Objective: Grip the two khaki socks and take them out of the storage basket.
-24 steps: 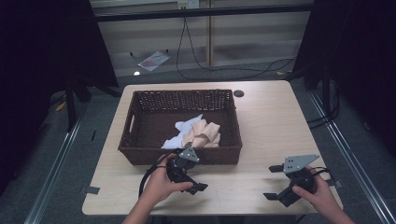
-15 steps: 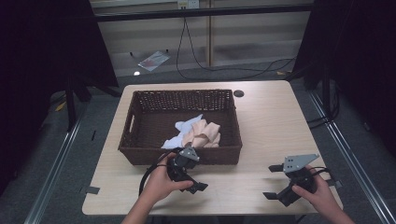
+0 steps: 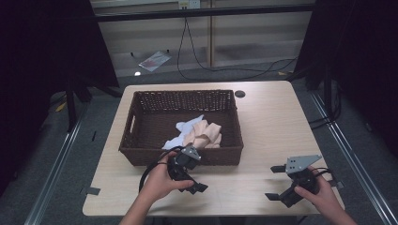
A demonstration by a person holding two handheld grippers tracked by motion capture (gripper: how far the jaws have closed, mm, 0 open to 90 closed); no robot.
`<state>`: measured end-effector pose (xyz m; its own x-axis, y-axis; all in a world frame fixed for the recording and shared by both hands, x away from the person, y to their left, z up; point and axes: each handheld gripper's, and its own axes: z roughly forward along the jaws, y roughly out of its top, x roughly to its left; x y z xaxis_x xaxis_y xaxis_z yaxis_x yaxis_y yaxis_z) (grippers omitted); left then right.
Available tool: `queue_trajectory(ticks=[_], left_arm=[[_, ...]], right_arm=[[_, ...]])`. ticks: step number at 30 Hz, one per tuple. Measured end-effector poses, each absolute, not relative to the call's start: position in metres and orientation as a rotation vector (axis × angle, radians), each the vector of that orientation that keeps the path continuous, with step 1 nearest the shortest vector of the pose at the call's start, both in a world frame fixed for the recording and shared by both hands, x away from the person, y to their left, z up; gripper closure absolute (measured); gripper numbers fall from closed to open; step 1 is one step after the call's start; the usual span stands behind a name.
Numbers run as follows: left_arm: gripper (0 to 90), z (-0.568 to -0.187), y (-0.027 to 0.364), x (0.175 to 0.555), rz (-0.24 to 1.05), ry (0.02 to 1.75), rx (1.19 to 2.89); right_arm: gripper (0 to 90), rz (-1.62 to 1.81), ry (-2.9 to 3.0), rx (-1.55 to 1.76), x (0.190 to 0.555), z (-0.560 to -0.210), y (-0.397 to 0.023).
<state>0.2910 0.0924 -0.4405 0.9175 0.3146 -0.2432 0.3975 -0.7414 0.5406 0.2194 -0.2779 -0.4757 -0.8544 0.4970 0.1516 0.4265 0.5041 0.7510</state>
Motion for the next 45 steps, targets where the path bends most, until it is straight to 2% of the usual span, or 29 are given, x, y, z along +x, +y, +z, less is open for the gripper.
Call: queue_trajectory(ticks=[25,45], left_arm=[[7.4,-0.391,0.086,0.302,-0.25,0.465,2.548],[6.9,-0.345,0.085,0.331,-0.227,0.512,2.551]], right_arm=[[2.2,1.287,2.654,0.82,0.219,-0.476,-0.278],[2.2,1.286,2.652,0.816,0.219,-0.475,-0.278]])
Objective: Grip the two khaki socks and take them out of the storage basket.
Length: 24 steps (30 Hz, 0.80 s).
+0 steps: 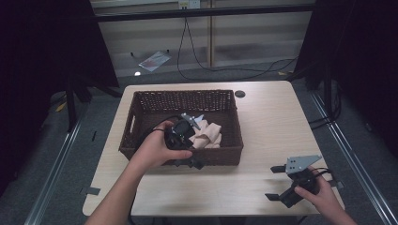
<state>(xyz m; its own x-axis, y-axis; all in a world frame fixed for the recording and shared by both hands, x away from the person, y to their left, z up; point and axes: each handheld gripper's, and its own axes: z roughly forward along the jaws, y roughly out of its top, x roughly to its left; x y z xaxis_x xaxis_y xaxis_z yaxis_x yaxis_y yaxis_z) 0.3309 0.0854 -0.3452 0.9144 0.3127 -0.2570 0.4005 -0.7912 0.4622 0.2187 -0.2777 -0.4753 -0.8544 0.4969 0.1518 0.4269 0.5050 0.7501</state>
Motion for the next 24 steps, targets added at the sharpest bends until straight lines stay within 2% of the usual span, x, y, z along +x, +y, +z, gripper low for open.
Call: queue_trajectory(ticks=[10,24], left_arm=[[7.3,-0.33,0.079,0.359,-0.189,0.591,2.542],[13.5,-0.347,0.069,0.39,-0.113,0.7,2.544]], right_arm=[[2.2,1.287,2.654,0.81,0.219,-0.475,-0.278],[2.2,1.287,2.653,0.809,0.218,-0.475,-0.278]])
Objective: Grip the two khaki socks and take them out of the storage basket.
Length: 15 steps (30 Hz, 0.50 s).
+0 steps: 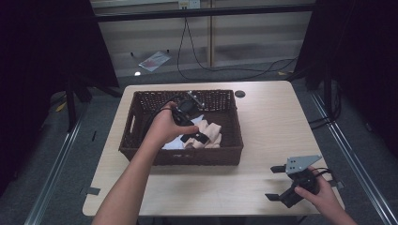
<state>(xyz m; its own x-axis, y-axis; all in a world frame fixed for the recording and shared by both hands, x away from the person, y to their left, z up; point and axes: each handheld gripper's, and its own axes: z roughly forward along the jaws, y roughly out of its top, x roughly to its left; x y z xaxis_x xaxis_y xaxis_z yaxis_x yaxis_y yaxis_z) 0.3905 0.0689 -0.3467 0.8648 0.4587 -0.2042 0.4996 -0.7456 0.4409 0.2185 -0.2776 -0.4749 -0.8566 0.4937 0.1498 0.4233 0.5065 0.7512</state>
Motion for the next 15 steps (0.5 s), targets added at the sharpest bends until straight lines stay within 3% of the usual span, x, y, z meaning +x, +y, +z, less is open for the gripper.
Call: queue_trajectory(ticks=[15], left_arm=[[27.7,-0.378,0.062,0.415,-0.062,0.767,2.537]], right_arm=[[2.2,1.289,2.656,0.801,0.219,-0.475,-0.278]])
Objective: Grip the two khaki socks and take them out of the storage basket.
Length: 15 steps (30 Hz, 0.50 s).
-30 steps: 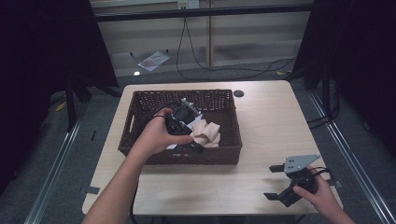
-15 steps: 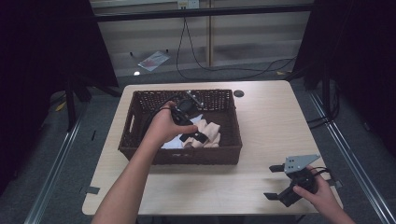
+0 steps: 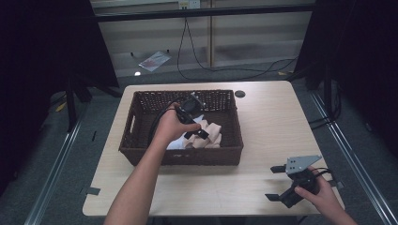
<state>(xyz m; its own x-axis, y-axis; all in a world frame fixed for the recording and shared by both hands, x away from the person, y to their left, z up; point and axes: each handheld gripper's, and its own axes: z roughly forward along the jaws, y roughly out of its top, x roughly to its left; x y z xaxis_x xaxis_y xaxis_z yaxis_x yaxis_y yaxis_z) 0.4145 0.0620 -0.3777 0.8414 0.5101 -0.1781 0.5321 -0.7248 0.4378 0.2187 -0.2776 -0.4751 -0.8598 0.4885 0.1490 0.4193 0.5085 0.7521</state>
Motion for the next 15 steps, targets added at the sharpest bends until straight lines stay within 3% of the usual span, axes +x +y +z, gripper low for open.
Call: queue_trajectory(ticks=[15], left_arm=[[33.7,-0.399,0.054,0.427,-0.047,0.806,2.536]], right_arm=[[2.2,1.292,2.657,0.804,0.219,-0.475,-0.277]])
